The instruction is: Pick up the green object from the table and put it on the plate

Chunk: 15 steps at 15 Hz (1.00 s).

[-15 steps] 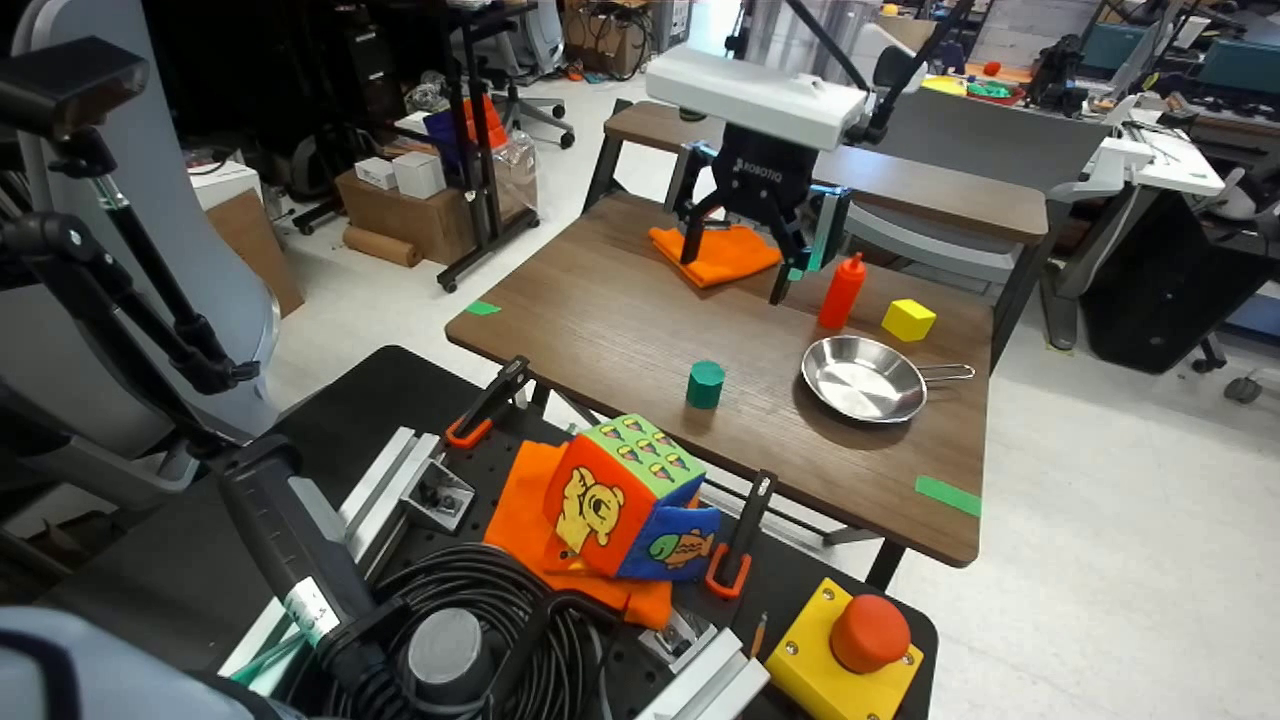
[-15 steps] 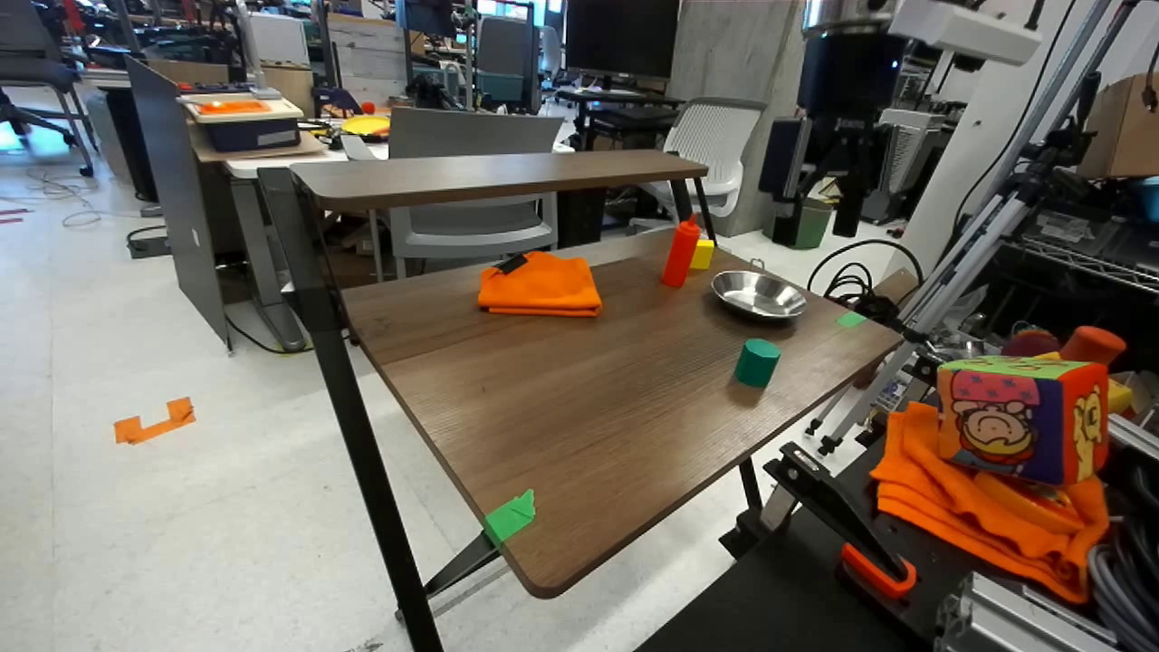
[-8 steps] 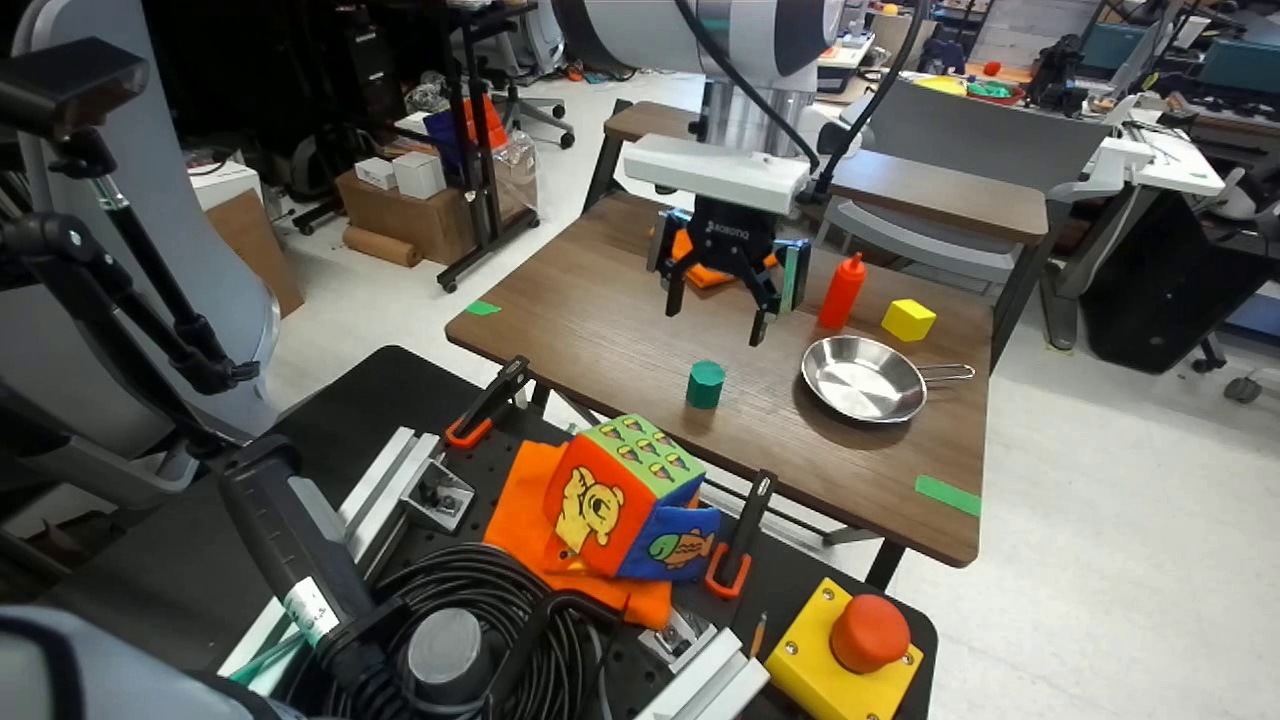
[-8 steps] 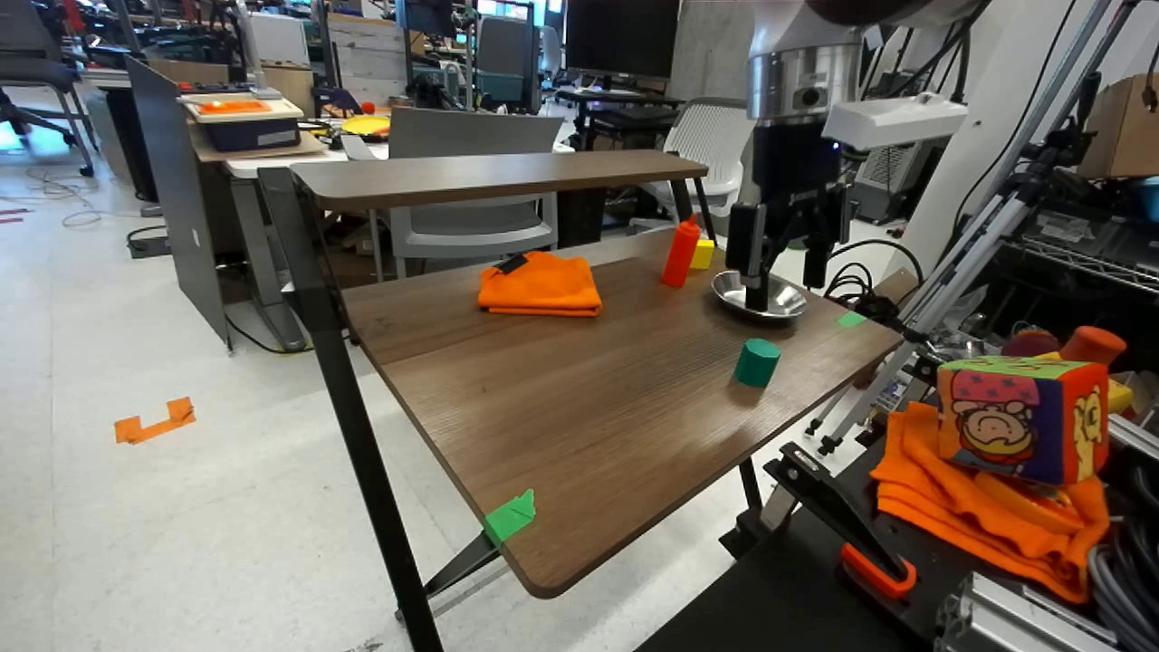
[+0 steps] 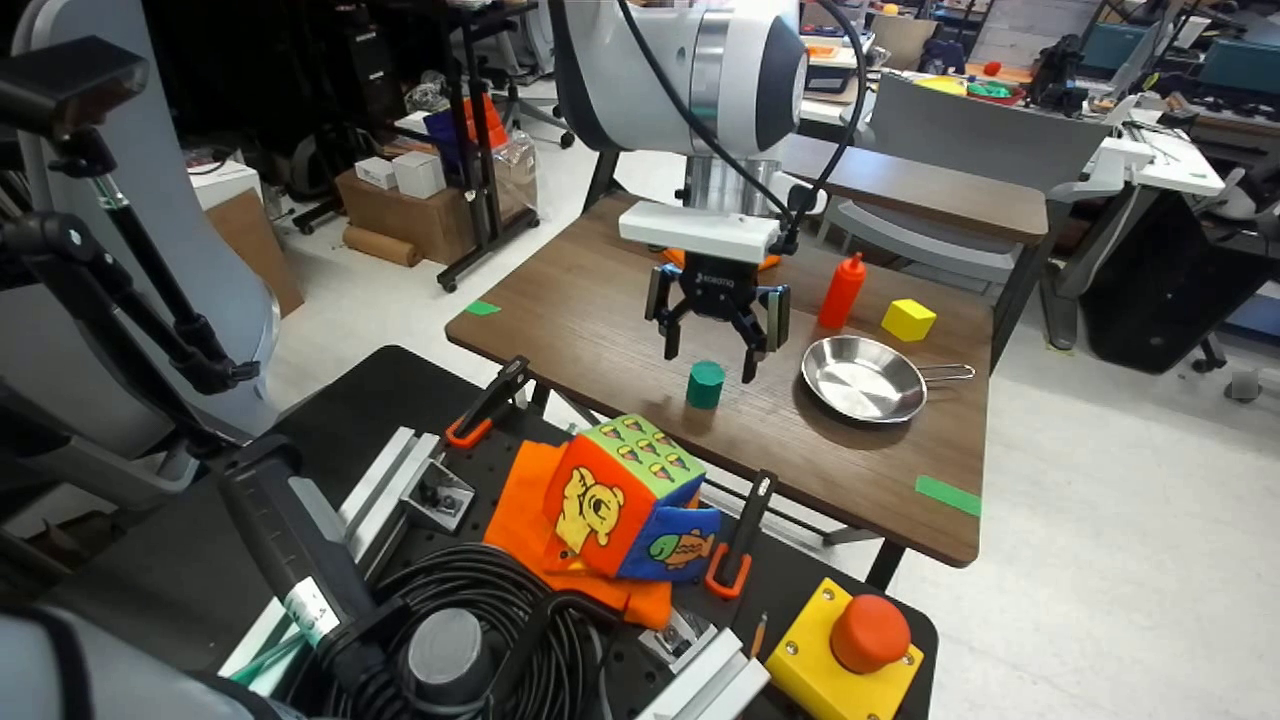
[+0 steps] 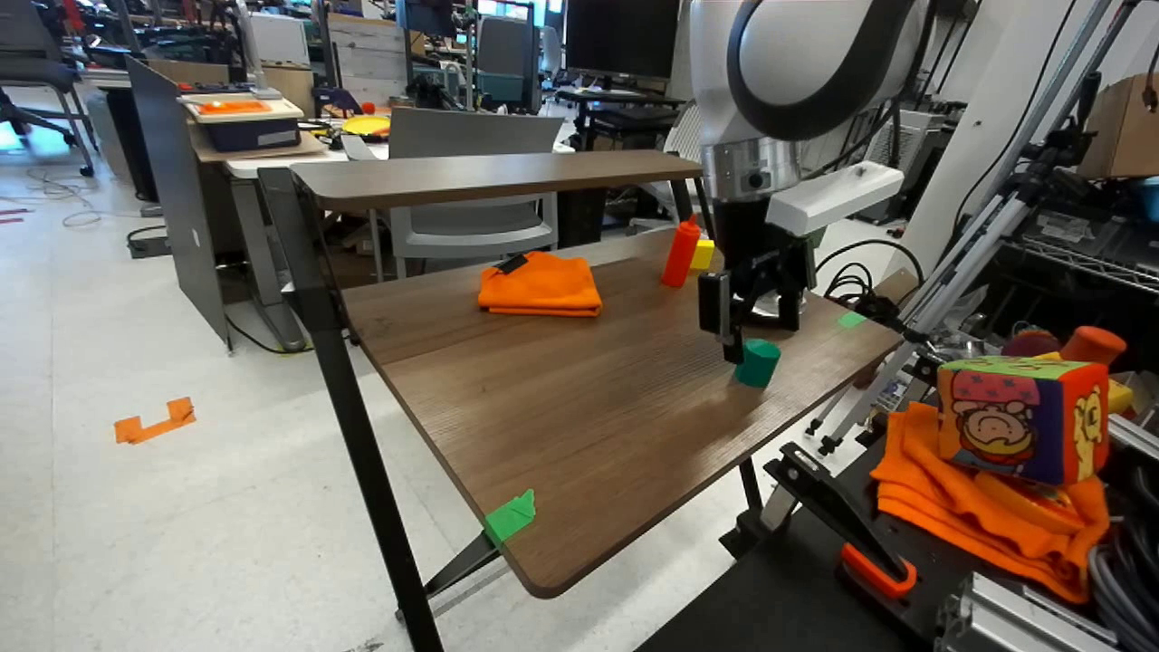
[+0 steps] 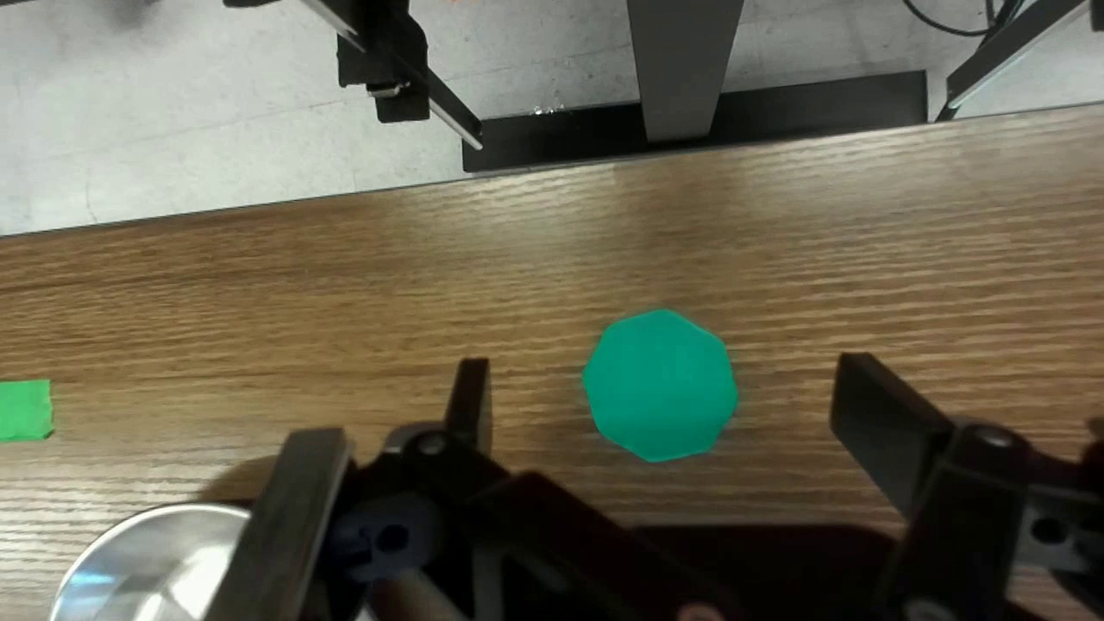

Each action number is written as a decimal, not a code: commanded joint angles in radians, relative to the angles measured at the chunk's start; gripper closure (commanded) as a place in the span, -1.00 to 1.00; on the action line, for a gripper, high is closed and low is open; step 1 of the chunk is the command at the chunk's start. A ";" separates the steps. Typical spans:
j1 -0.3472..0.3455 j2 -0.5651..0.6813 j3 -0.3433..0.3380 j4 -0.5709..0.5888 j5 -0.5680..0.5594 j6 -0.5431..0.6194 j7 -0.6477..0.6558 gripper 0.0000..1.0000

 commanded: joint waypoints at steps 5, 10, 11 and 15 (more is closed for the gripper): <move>0.050 0.108 -0.033 0.103 -0.014 -0.056 0.022 -0.12; 0.018 0.094 -0.014 0.148 0.033 -0.141 -0.010 0.63; -0.005 0.077 -0.006 0.161 0.059 -0.167 -0.028 0.66; -0.110 0.031 -0.001 0.242 0.206 -0.225 -0.076 0.66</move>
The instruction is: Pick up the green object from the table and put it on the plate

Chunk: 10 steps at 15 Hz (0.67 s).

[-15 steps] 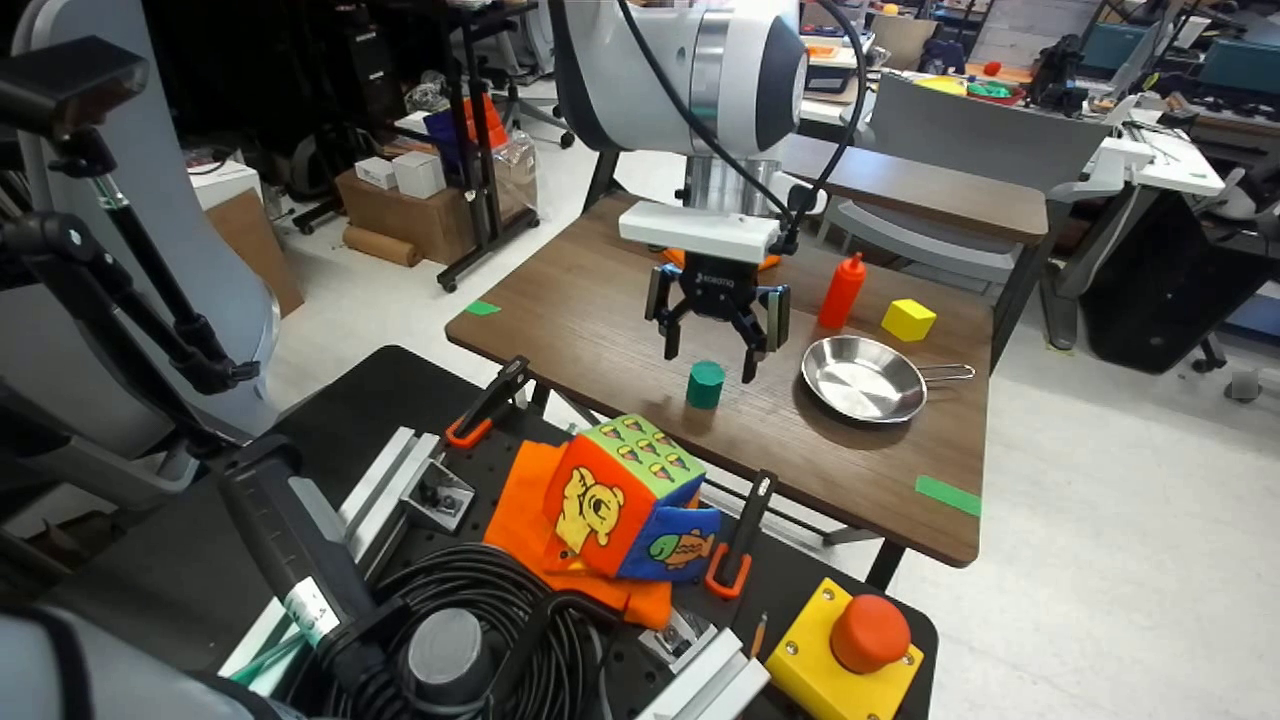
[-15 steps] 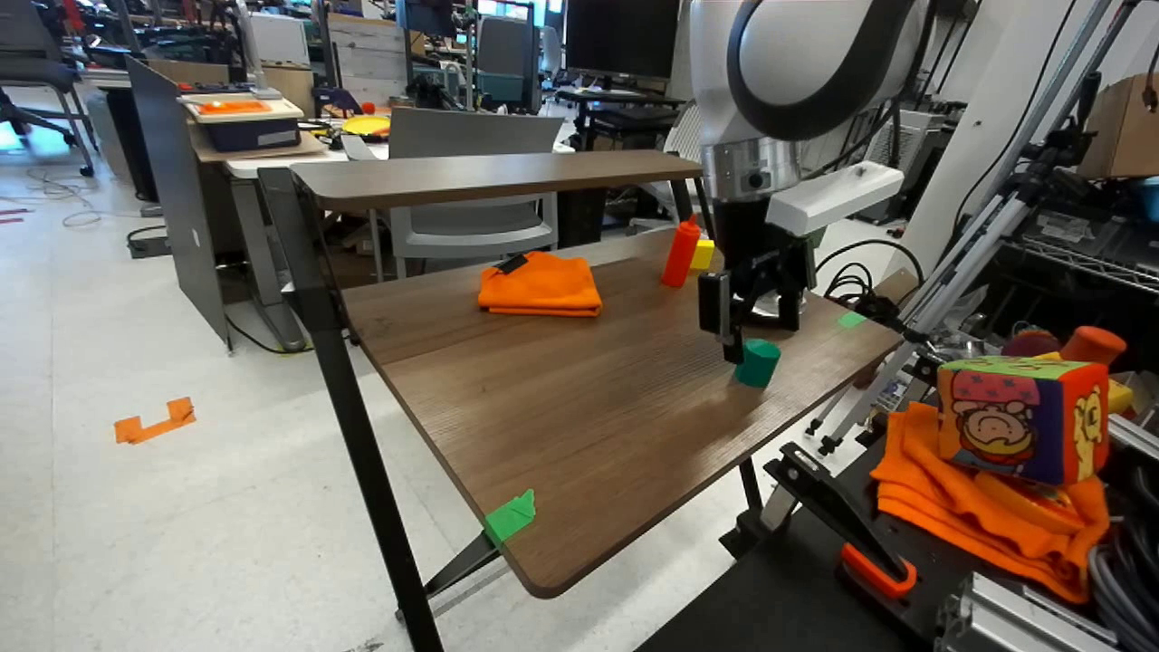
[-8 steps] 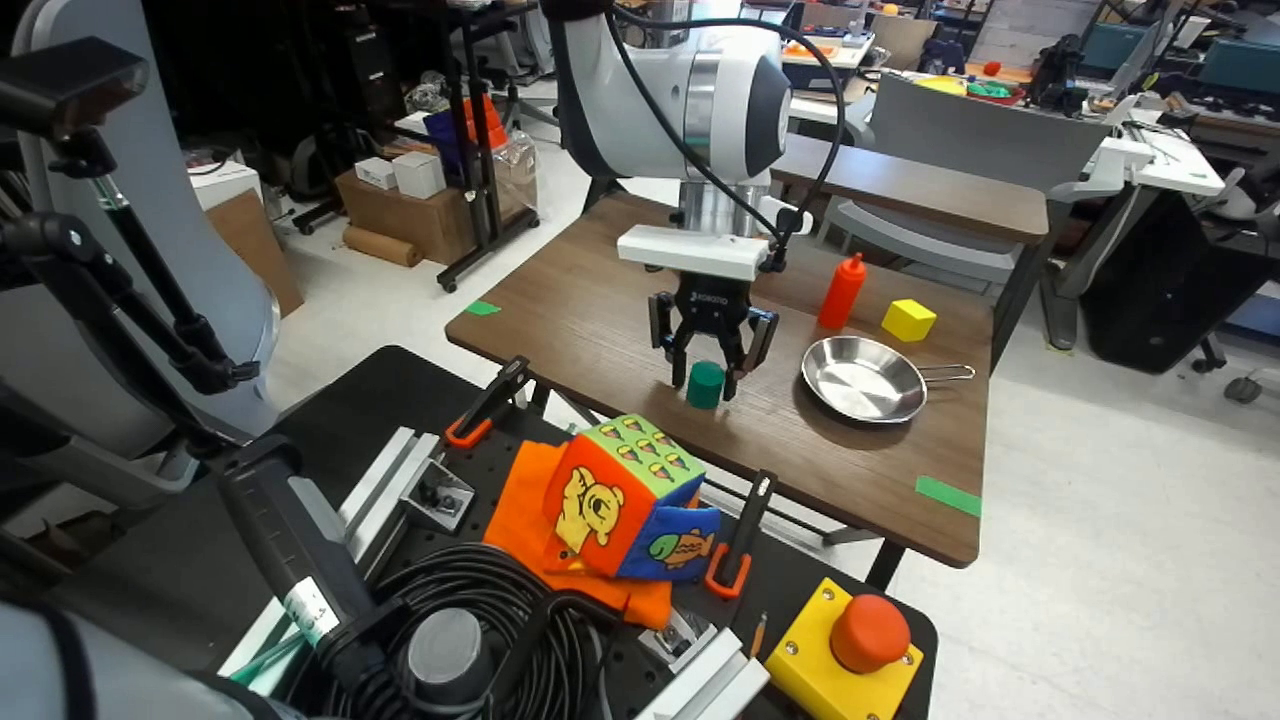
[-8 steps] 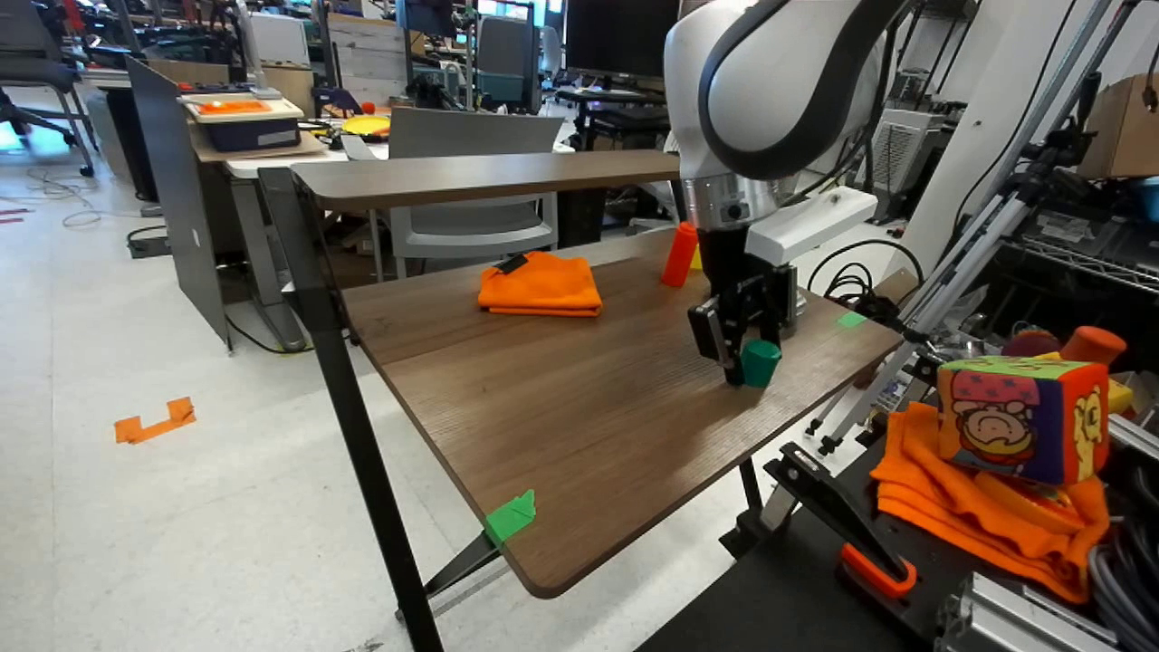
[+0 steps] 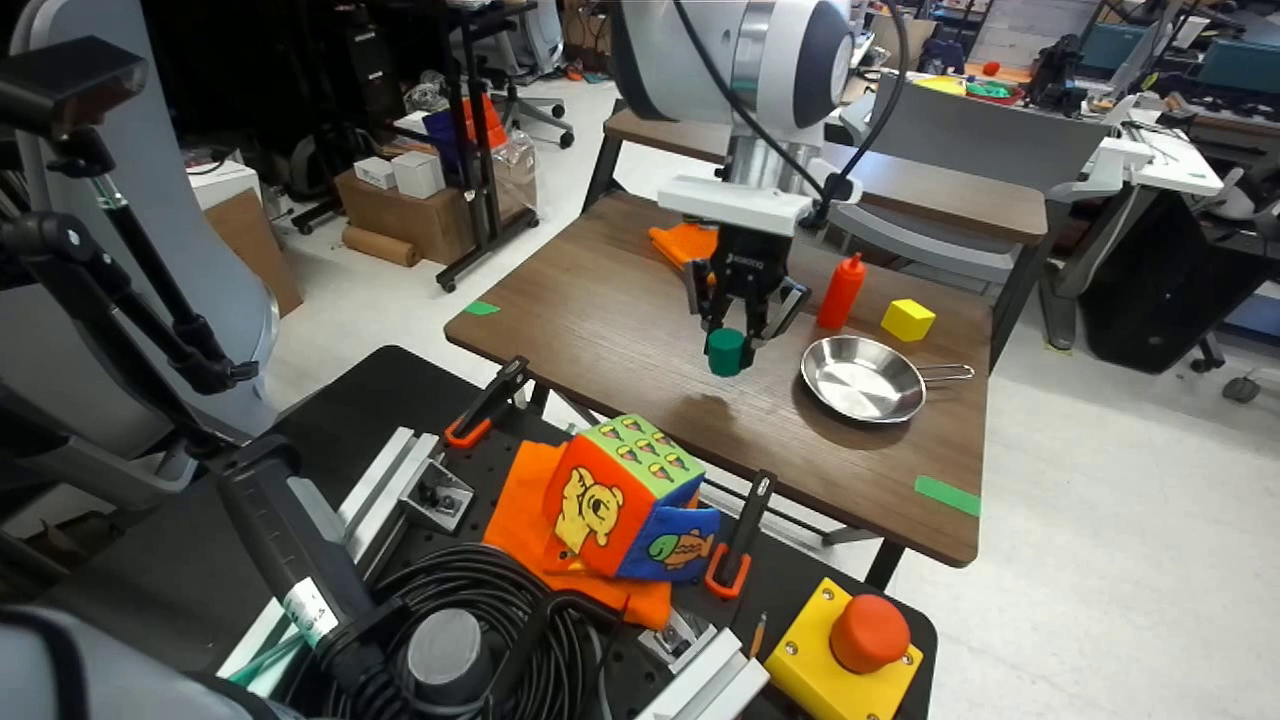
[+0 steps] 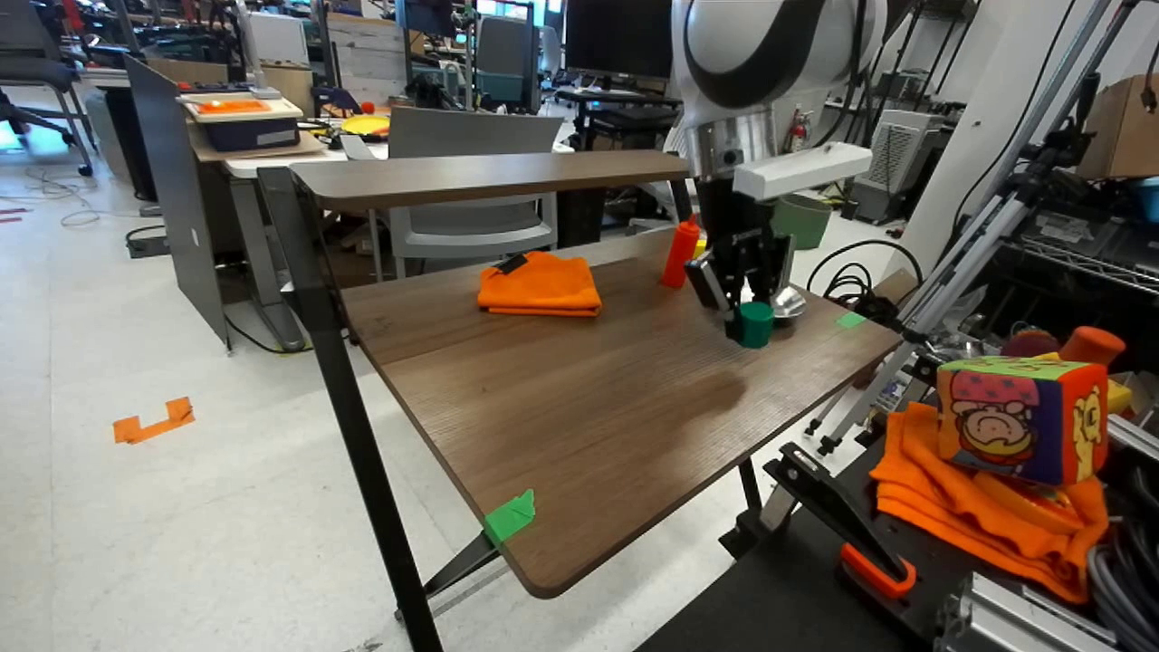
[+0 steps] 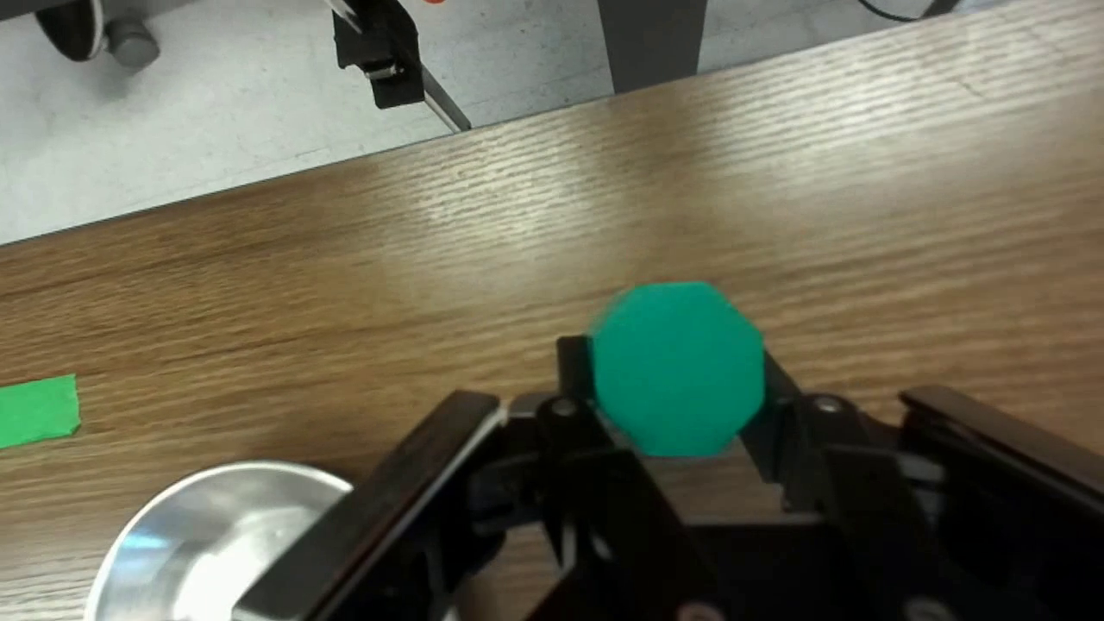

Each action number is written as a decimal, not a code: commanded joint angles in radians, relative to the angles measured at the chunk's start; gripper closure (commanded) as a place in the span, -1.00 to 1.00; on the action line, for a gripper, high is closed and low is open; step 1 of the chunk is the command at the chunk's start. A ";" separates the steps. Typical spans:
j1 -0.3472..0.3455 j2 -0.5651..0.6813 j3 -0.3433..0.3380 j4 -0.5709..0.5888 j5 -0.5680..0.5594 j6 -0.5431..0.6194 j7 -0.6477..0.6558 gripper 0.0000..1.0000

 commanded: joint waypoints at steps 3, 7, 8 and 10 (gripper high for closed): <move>-0.145 -0.030 -0.005 0.151 0.168 -0.074 -0.030 0.66; -0.195 0.030 -0.033 0.272 0.201 -0.088 0.017 0.66; -0.199 0.046 -0.040 0.295 0.199 -0.094 0.030 0.66; -0.197 0.086 -0.053 0.327 0.184 -0.093 0.065 0.66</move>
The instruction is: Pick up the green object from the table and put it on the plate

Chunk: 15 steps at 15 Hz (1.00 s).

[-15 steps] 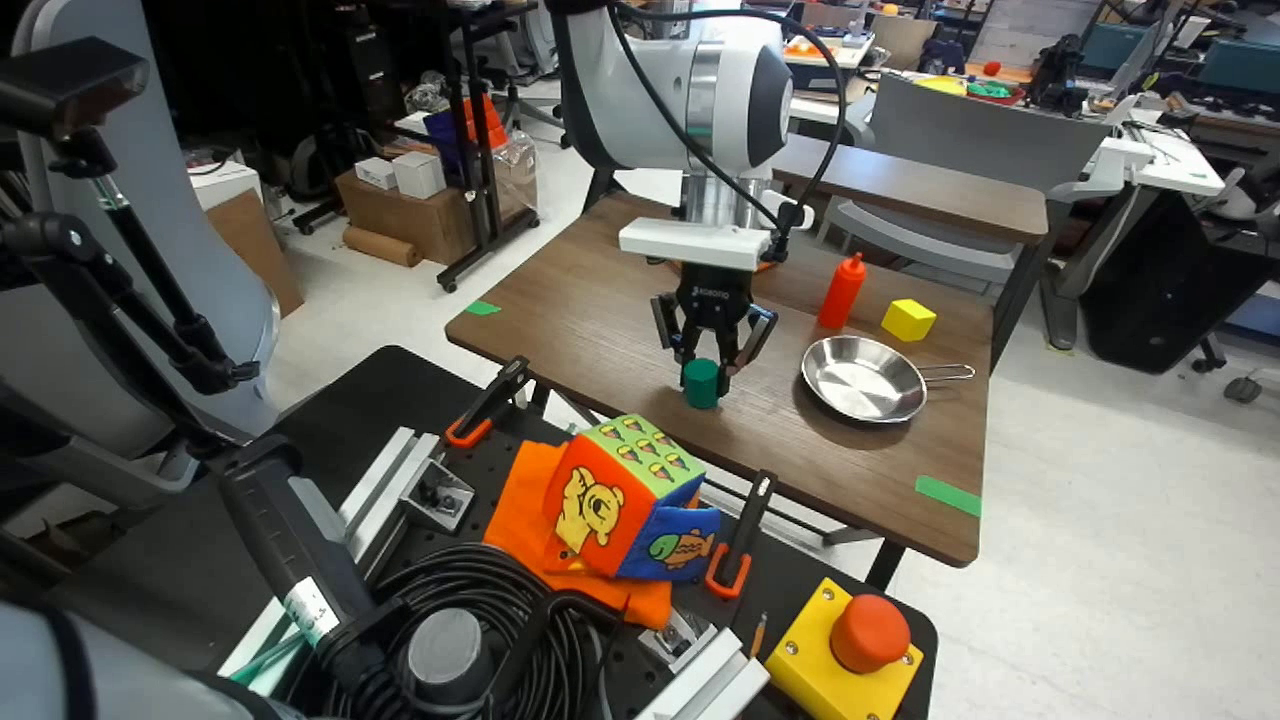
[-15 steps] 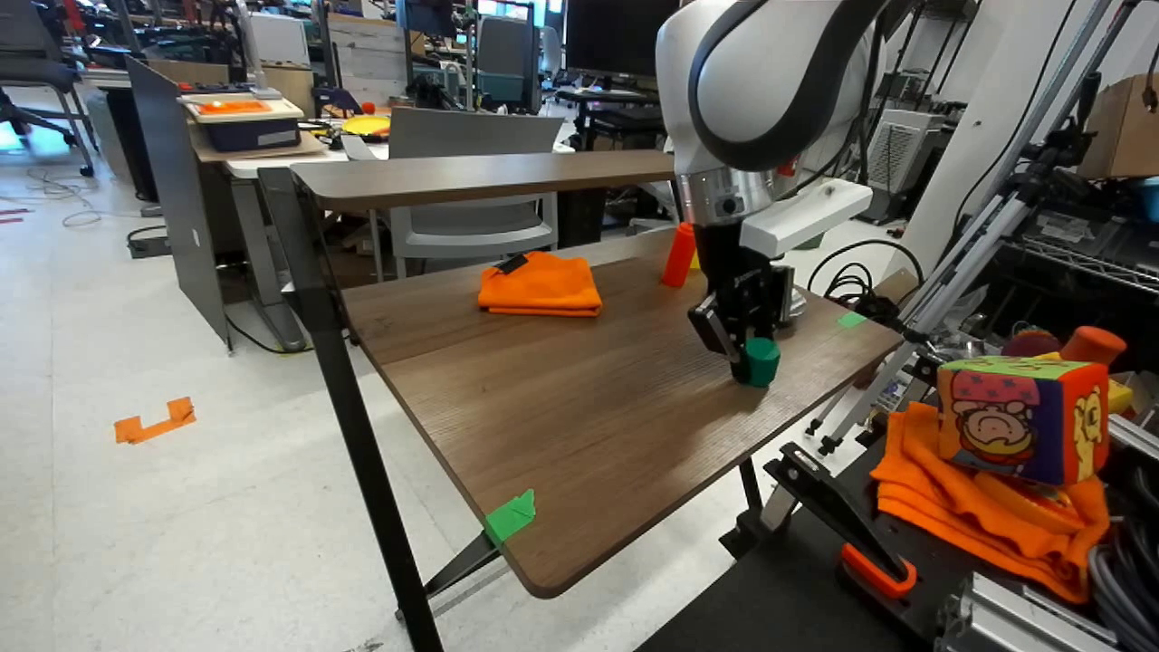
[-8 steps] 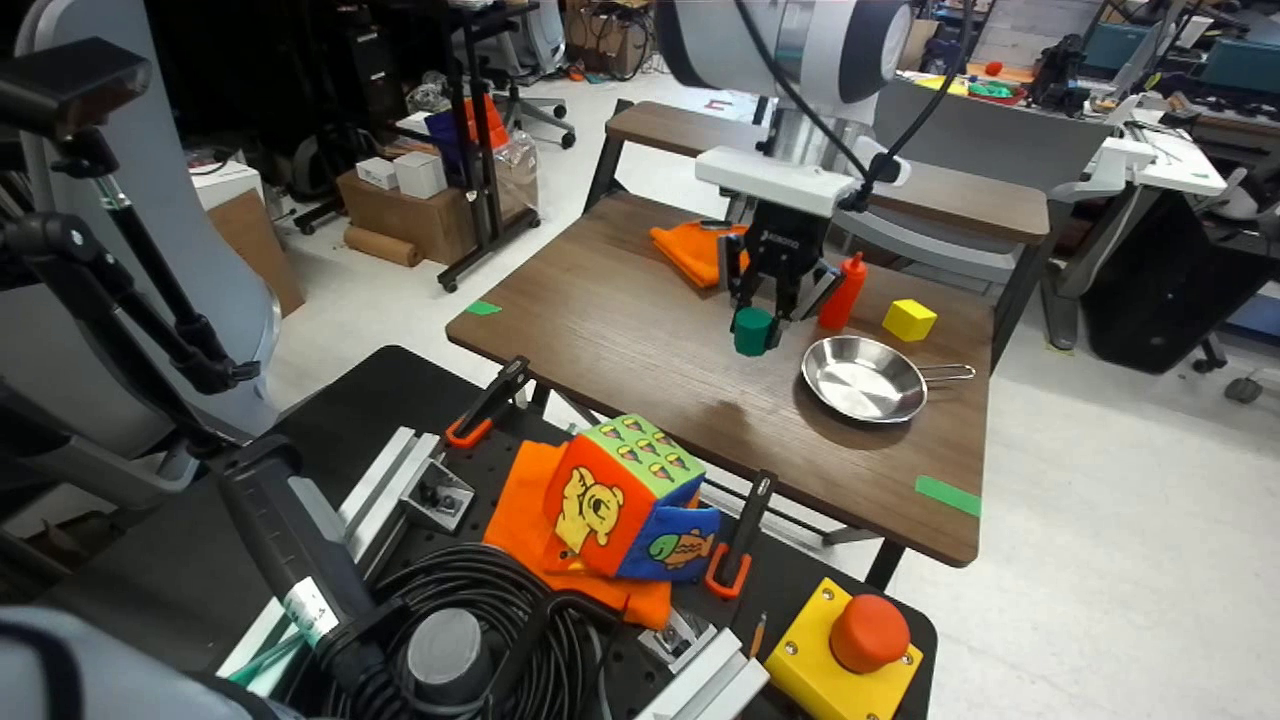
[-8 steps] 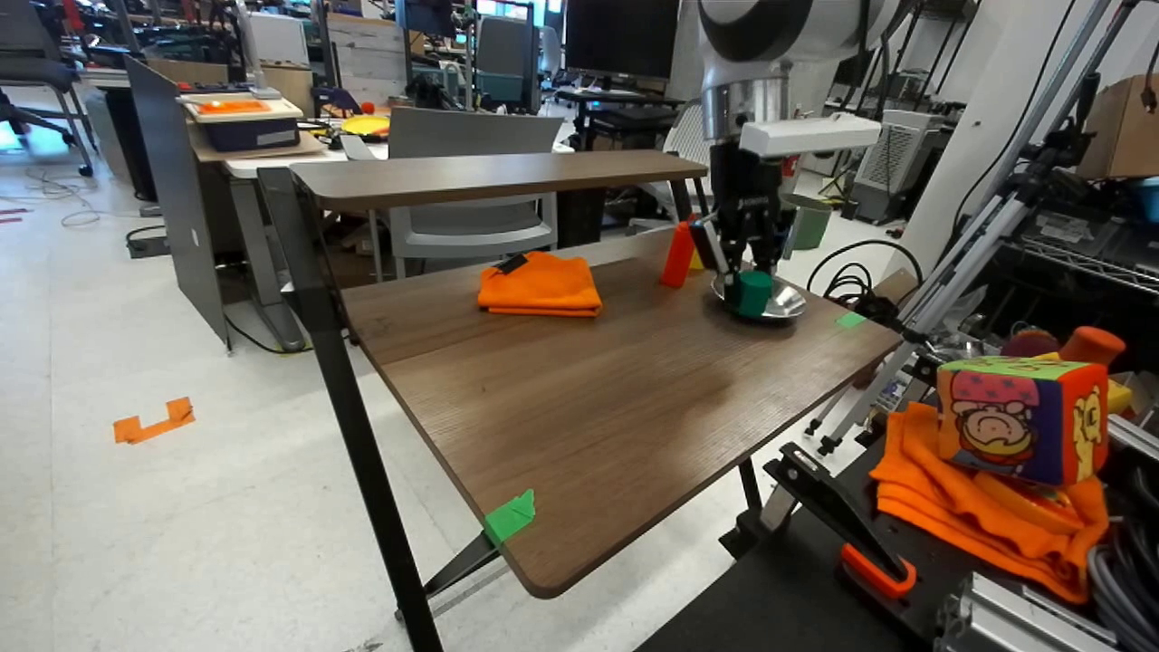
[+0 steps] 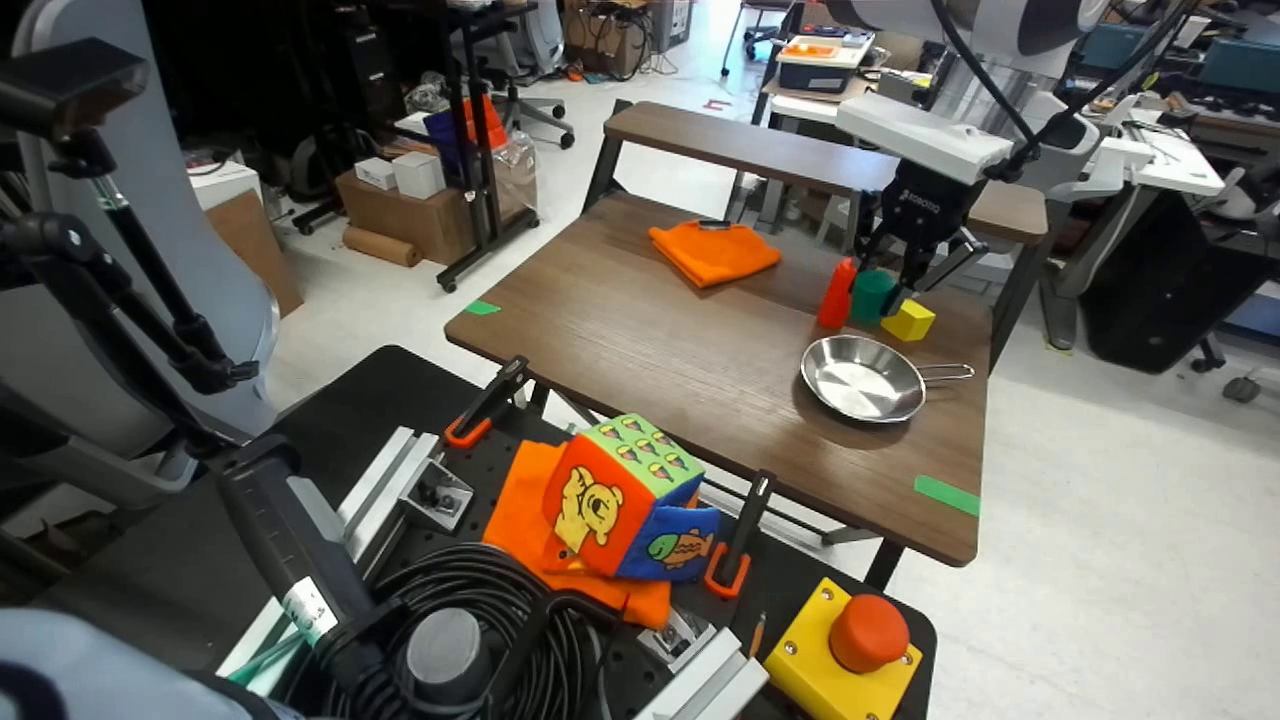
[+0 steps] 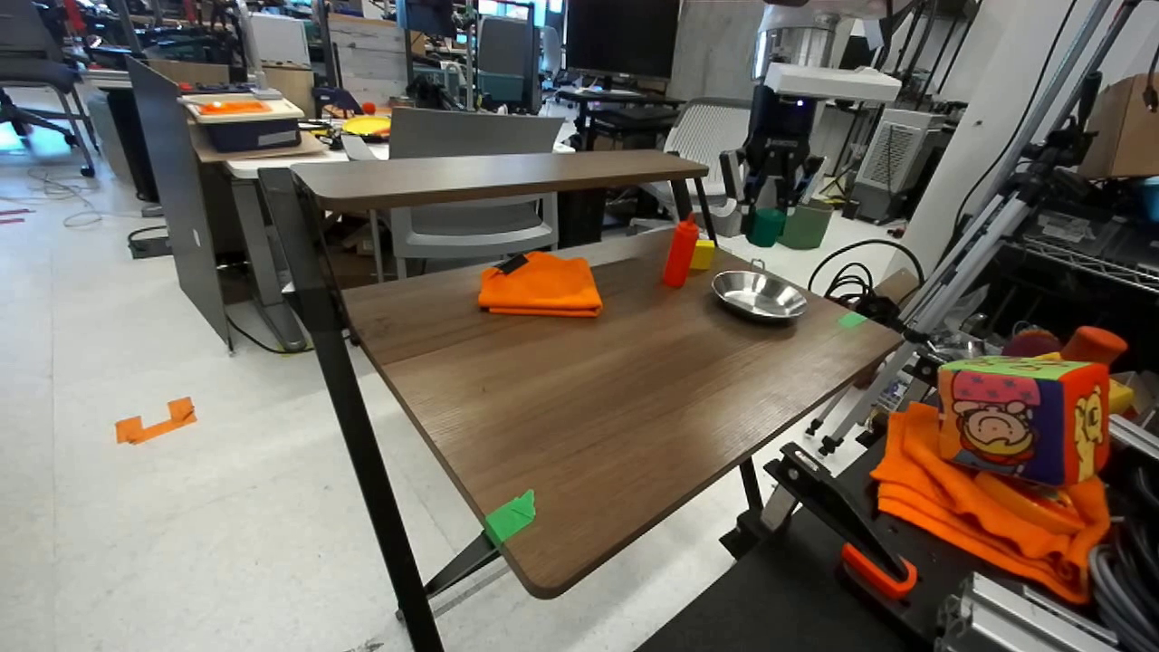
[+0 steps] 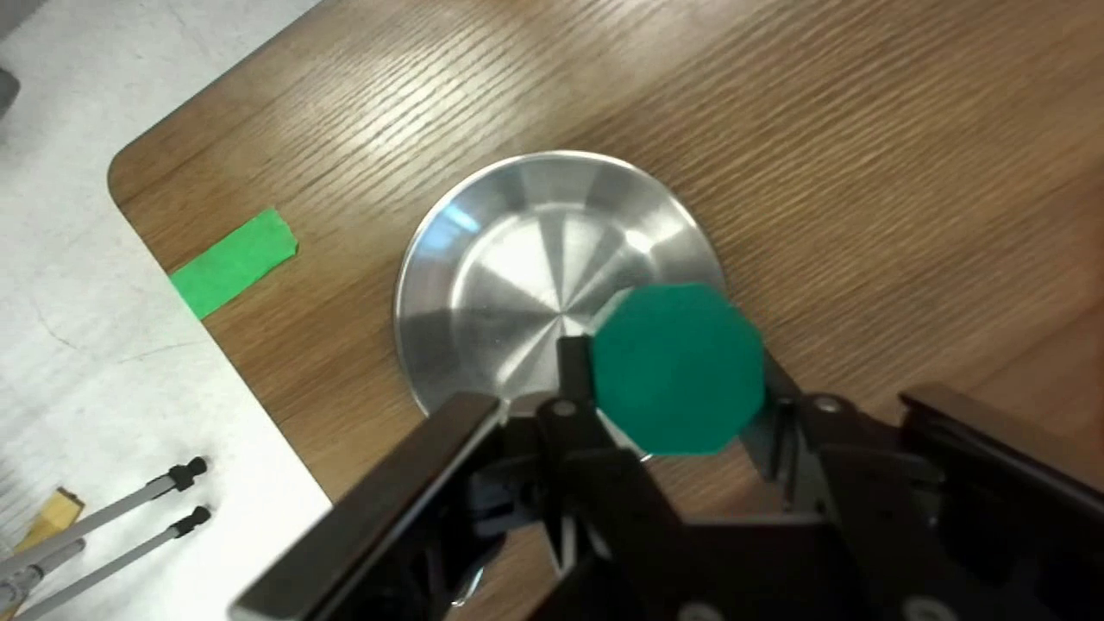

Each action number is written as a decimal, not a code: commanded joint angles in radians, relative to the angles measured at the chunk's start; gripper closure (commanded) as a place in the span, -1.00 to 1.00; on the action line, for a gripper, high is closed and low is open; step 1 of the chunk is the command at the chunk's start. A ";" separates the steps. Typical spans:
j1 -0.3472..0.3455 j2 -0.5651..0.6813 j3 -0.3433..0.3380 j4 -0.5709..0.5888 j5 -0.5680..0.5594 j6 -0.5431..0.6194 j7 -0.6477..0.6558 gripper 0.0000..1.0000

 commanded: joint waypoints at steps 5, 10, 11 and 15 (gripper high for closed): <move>0.018 0.191 -0.034 0.191 0.000 -0.082 0.114 0.66; 0.026 0.291 -0.045 0.284 -0.009 -0.164 0.162 0.66; 0.027 0.308 -0.048 0.297 -0.010 -0.179 0.170 0.66; 0.022 0.347 -0.056 0.341 -0.004 -0.200 0.188 0.66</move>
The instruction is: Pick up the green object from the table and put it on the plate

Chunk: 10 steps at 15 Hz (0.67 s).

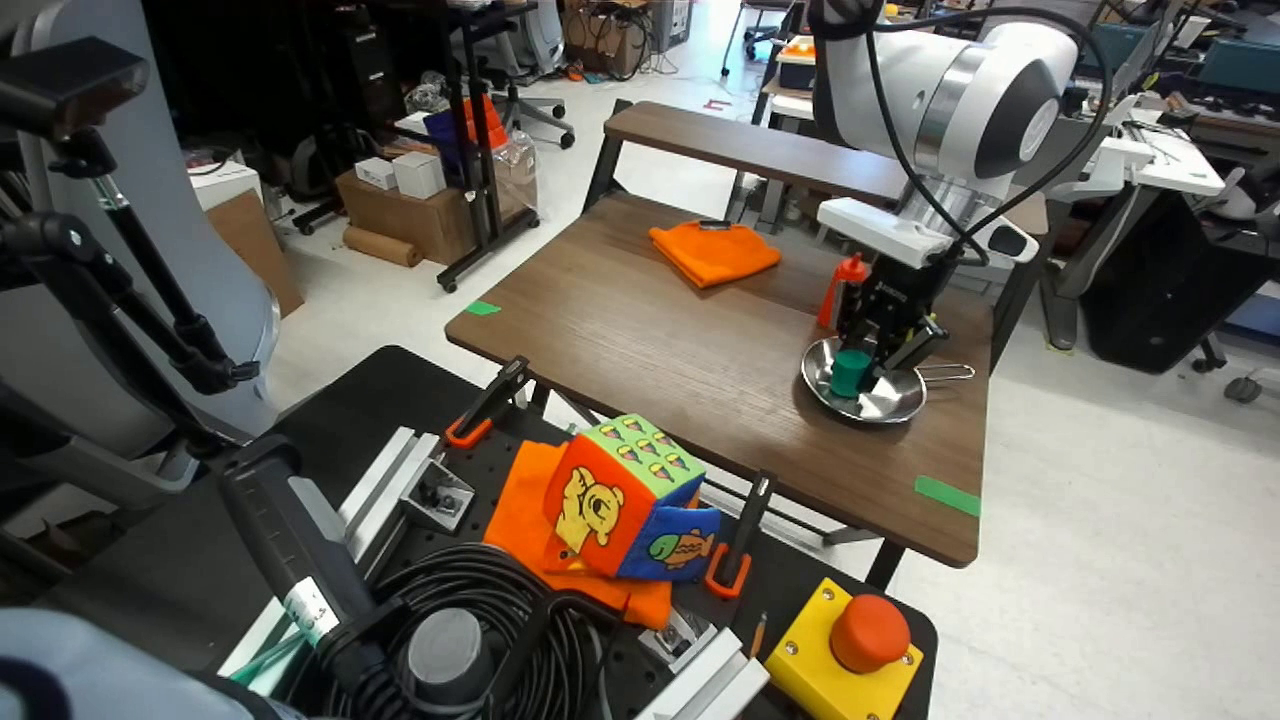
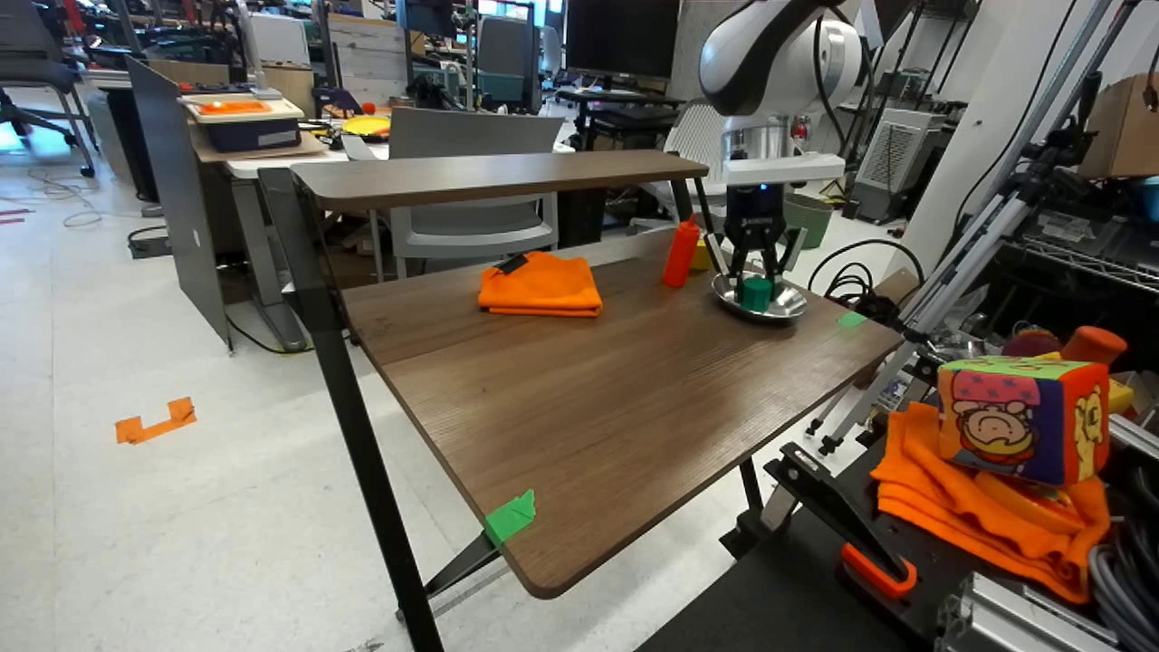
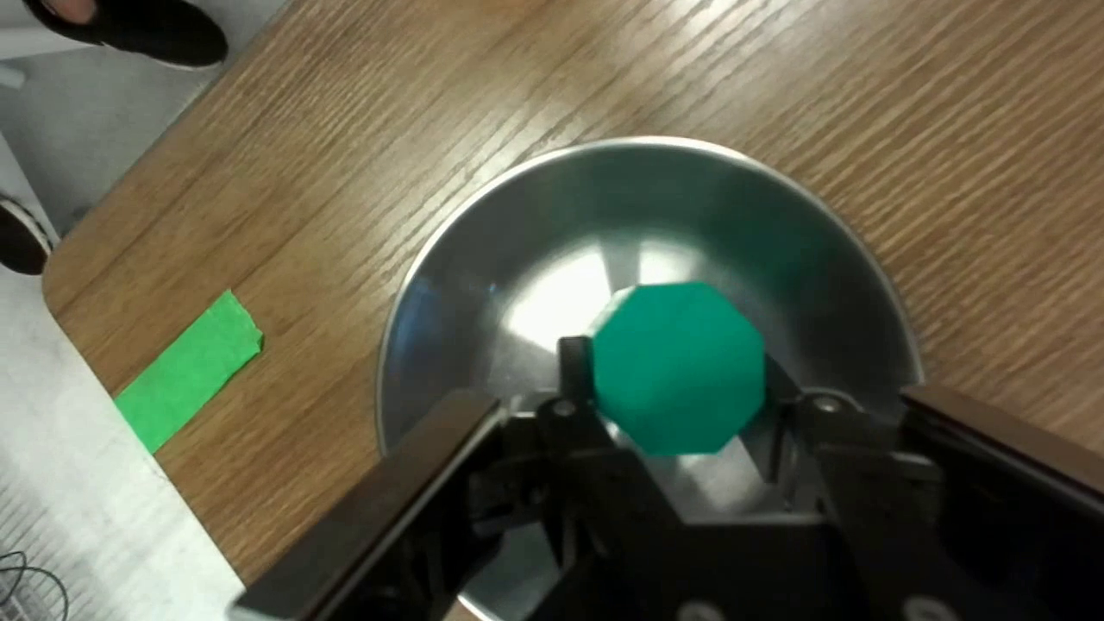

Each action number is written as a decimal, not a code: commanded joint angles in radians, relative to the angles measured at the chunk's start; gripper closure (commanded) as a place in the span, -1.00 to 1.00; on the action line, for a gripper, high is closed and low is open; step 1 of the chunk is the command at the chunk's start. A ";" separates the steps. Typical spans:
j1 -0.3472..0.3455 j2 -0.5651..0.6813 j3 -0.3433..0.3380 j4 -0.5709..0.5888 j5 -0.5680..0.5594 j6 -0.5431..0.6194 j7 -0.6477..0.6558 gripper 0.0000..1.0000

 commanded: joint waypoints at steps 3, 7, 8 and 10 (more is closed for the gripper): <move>0.010 0.035 -0.022 0.073 0.002 -0.037 0.034 -0.37; -0.005 -0.060 0.006 -0.019 0.017 -0.024 -0.038 -0.95; -0.018 -0.117 0.024 -0.072 0.030 -0.021 -0.088 -1.00; -0.042 -0.231 0.053 -0.169 0.048 -0.031 -0.206 -1.00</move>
